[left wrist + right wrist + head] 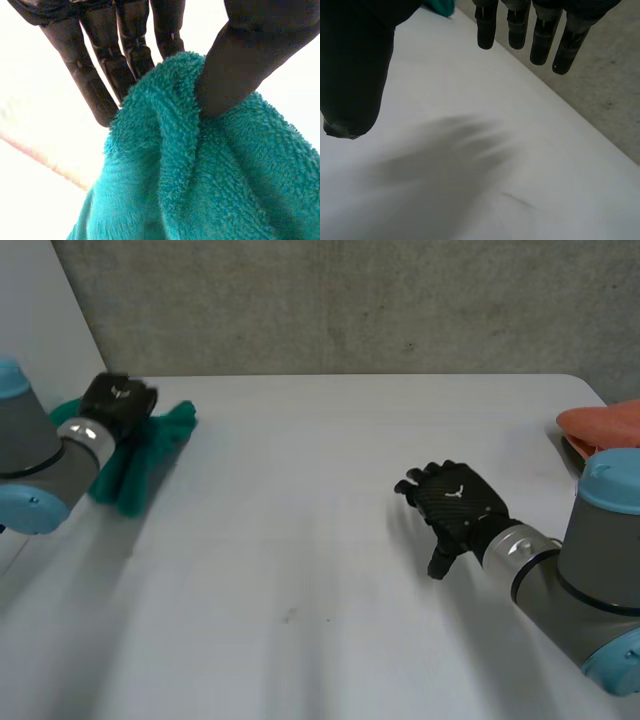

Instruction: Fold the laundry.

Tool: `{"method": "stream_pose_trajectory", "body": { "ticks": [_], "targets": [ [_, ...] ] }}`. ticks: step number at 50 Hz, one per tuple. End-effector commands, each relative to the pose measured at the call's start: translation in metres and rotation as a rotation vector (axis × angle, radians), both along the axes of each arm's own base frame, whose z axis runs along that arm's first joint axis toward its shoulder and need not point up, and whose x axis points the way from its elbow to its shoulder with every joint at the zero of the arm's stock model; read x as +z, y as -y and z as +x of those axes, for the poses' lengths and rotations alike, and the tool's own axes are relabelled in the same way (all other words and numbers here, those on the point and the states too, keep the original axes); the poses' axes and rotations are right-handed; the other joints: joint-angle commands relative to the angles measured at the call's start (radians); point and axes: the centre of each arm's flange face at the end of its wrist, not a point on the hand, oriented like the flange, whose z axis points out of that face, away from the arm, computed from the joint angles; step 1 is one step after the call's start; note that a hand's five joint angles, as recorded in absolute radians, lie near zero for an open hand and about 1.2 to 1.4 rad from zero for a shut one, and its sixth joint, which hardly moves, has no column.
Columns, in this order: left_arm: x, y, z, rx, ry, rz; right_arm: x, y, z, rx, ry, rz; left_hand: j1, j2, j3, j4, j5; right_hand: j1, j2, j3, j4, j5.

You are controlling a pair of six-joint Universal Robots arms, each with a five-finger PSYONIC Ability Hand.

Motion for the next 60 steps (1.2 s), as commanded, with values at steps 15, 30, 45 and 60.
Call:
{"method": "stream_pose_trajectory", "body": {
  "ticks": [15,30,45,60],
  "targets": [
    [0.0,-0.212,-0.166,-0.549,-0.484,0.463,0.027,0.042,-0.037,-0.186,0.036,-0.101,-0.942,-0.992,-0.976,-0.987,-0.93,-0.023,-0.045,-0.042,-0.056,-0.058],
    [0.016,-0.131,-0.08,-0.235,-0.269,0.24,0.039,0.009,-0.012,-0.03,0.019,-0.026,-0.898,-0.948,-0.932,-0.943,-0.886,-0.023,-0.045,-0.042,-0.056,-0.058],
    [-0.021,-0.124,-0.027,-0.128,0.005,0.284,0.02,-0.086,0.051,0.301,-0.057,0.171,-0.889,-0.939,-0.924,-0.934,-0.877,-0.023,-0.045,-0.042,-0.056,-0.058],
    [-0.041,-0.139,-0.026,-0.135,0.03,0.356,-0.027,-0.078,0.074,0.234,-0.098,0.075,-0.839,-0.889,-0.874,-0.885,-0.828,0.377,0.356,0.359,0.344,0.342]
  ]
}}
